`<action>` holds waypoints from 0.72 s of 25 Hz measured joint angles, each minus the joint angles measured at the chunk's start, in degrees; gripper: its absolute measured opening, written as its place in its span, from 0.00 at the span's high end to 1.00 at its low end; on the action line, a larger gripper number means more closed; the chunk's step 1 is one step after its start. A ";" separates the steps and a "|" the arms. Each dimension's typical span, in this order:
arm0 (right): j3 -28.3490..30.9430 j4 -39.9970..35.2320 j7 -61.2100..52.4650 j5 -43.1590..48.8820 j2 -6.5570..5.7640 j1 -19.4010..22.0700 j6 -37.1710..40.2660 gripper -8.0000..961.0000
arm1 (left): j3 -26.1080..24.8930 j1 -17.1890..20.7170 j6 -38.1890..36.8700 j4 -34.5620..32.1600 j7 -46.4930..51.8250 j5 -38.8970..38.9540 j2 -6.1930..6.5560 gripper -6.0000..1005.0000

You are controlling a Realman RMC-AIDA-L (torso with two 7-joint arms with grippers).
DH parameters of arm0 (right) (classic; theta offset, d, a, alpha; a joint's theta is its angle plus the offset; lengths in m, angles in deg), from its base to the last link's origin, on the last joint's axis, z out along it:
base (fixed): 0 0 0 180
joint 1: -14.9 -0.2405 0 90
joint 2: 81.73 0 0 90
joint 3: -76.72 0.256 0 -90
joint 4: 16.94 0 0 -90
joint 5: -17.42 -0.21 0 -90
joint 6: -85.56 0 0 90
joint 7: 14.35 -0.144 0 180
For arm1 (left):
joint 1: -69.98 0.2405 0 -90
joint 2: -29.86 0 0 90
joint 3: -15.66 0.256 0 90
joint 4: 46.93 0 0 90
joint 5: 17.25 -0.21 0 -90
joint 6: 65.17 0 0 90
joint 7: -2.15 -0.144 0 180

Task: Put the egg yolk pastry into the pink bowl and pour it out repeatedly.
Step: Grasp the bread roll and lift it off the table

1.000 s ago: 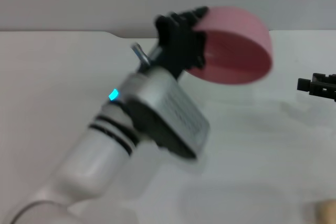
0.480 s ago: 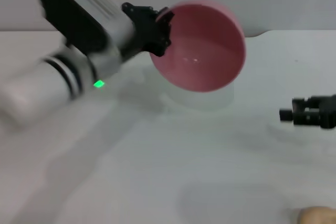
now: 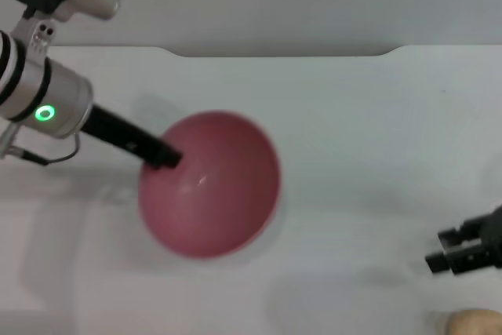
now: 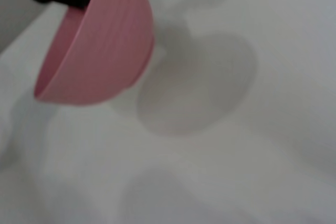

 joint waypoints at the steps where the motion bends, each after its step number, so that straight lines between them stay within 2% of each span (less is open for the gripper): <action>1: -0.40 0.04 -0.38 1.22 0.00 -0.07 0.83 0.34 | 0.18 -0.15 -1.16 -0.49 0.58 -1.57 -0.15 0.99; 8: -1.60 0.10 -1.64 9.59 0.00 -0.50 8.29 0.34 | 4.40 -0.94 -5.30 -1.32 5.07 -5.86 -0.33 0.99; 18: -0.08 -4.47 -3.25 11.12 0.27 -0.21 8.41 0.34 | 5.92 -1.18 -4.50 -2.38 5.19 -6.19 -0.41 1.00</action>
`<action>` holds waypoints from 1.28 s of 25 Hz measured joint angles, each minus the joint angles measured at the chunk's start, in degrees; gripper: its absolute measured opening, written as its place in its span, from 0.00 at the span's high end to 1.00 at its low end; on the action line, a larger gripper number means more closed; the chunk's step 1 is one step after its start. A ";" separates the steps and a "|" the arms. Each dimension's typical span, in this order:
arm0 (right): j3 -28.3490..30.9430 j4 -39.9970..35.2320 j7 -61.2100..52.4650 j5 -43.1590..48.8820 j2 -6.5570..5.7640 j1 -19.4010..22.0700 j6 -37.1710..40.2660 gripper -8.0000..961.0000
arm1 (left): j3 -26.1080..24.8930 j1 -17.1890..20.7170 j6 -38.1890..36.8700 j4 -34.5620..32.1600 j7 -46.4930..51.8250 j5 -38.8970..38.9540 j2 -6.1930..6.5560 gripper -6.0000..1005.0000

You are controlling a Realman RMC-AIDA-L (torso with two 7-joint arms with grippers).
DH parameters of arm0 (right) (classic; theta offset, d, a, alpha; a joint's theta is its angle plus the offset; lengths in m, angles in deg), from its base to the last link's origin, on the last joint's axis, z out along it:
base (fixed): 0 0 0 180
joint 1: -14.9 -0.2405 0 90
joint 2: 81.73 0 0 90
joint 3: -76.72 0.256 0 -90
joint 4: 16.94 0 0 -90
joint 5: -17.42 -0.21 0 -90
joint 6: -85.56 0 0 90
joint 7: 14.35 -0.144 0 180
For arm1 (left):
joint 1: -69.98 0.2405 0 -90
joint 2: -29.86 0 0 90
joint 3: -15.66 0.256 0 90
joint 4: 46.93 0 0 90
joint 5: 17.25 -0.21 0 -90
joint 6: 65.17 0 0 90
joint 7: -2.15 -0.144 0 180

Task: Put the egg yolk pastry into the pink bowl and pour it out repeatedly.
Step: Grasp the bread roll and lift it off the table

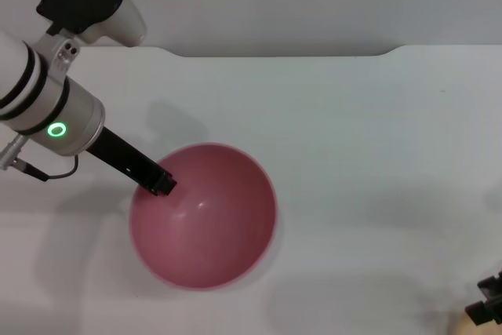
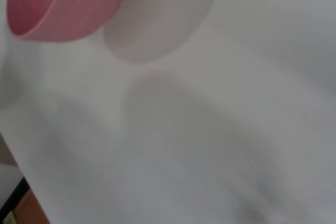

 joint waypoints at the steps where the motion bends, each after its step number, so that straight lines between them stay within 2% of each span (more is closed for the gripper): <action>1: 0.44 -0.44 -0.01 -0.03 0.00 -0.31 0.06 0.34 | 0.32 -0.01 0.08 0.00 0.01 -0.01 -0.01 0.99; 11: -0.14 -1.01 -0.77 4.61 -0.12 -0.87 3.41 0.34 | 0.40 -0.04 0.74 0.01 -0.05 -0.03 -0.02 0.99; 32: -2.21 1.33 -0.77 7.79 0.04 -1.00 0.31 0.35 | 2.92 -0.57 2.40 0.09 -0.09 0.24 -0.10 0.99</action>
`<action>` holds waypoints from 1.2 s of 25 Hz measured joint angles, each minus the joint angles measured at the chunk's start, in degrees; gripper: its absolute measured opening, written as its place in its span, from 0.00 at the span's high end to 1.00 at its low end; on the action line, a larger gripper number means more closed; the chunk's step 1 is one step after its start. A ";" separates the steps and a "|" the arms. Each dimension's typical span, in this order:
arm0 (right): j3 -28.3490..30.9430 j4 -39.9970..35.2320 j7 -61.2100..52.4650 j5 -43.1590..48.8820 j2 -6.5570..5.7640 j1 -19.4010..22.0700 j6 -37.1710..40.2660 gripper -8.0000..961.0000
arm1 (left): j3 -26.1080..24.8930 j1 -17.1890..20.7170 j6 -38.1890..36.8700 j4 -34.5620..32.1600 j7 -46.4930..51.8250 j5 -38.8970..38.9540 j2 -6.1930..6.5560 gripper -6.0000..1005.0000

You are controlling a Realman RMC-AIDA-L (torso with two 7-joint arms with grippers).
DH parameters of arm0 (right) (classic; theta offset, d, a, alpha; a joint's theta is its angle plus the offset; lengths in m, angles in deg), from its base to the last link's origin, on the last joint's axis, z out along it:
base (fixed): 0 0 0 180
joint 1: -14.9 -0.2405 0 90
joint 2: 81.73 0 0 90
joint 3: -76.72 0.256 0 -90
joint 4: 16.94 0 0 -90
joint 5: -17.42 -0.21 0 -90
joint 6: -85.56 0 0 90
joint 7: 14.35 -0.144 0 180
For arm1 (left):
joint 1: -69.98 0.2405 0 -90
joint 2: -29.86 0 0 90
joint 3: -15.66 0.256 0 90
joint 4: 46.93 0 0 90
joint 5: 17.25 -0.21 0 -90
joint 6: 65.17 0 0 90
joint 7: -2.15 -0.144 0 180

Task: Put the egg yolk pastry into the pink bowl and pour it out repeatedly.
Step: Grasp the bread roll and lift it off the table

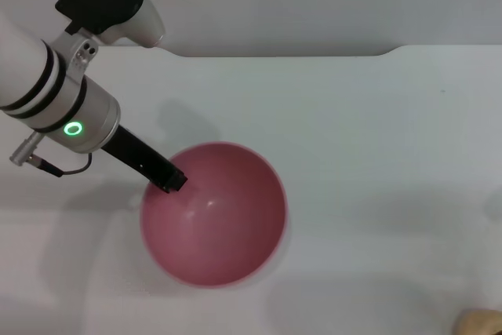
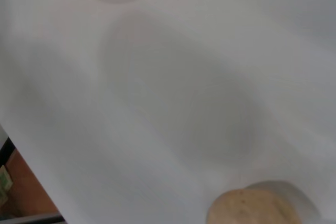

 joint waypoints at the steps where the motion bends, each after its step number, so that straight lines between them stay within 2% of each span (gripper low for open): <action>1: 0.00 0.22 -0.07 0.01 0.00 -0.01 -0.50 0.35 | 0.02 0.00 0.08 -0.02 0.01 0.07 0.00 0.99; 12: -0.15 3.15 -0.57 -0.34 0.39 -1.30 -4.41 0.35 | 0.19 0.01 0.36 -0.03 0.24 0.26 -0.24 0.99; 22: -4.46 4.64 -0.11 -0.46 0.29 -1.52 -6.08 0.35 | 0.28 -0.26 0.44 -0.12 0.91 0.35 -0.26 0.99; 27: -4.50 4.28 -0.02 -0.50 0.17 -1.40 -6.48 0.57 | 0.30 -0.70 0.52 -0.12 0.91 0.41 -0.26 0.99; 30: -4.52 4.18 0.10 -0.50 0.11 -1.33 -6.83 0.67 | 0.30 -0.77 0.71 -0.12 0.91 0.42 -0.26 0.99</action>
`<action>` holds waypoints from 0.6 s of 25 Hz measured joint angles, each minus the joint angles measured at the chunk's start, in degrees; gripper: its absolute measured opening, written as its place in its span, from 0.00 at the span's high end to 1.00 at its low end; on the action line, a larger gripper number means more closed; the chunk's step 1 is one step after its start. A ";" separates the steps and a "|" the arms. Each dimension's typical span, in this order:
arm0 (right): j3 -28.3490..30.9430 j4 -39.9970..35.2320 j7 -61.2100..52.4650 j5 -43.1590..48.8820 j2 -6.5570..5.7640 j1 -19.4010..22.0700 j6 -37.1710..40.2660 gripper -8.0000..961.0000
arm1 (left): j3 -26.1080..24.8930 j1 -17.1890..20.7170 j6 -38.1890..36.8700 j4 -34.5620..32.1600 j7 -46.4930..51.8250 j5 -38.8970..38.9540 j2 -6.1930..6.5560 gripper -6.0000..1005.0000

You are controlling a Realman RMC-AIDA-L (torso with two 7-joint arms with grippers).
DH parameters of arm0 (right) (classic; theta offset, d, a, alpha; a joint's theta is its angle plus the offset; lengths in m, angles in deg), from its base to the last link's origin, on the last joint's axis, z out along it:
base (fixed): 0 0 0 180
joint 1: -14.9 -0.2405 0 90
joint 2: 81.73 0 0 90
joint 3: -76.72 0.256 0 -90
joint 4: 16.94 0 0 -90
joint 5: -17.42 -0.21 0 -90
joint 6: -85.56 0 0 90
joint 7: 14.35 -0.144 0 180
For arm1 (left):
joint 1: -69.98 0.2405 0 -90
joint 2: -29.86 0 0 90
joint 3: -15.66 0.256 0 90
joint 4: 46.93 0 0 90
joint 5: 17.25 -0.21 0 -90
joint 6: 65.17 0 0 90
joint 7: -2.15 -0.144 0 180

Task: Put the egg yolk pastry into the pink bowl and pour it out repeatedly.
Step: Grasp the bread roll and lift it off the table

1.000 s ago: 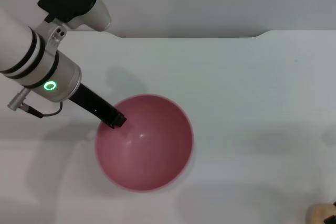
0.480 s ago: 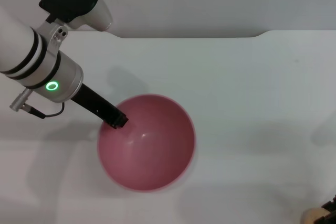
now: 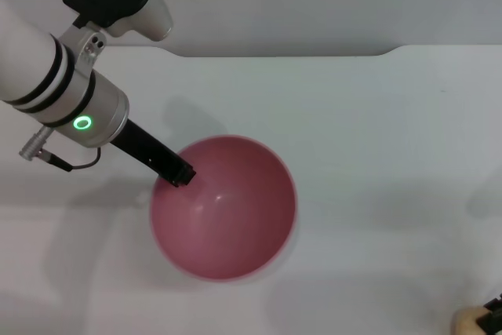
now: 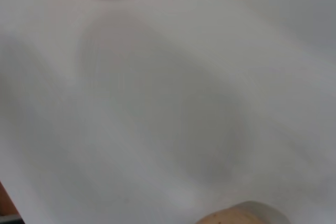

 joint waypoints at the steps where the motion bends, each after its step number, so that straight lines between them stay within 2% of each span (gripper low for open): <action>1: 0.00 -0.01 0.02 0.00 -0.02 0.01 -0.12 0.70 | 0.00 -0.03 0.02 0.00 0.00 0.01 0.00 0.99; 9: 1.15 -1.79 0.62 -1.65 -0.12 -0.04 -0.39 0.79 | -0.01 -0.22 0.09 0.00 0.00 0.04 0.00 0.99; 15: 5.53 -0.83 -1.61 -6.57 -0.51 -1.26 0.34 0.84 | -0.01 -0.89 0.13 0.48 0.06 0.21 0.00 1.00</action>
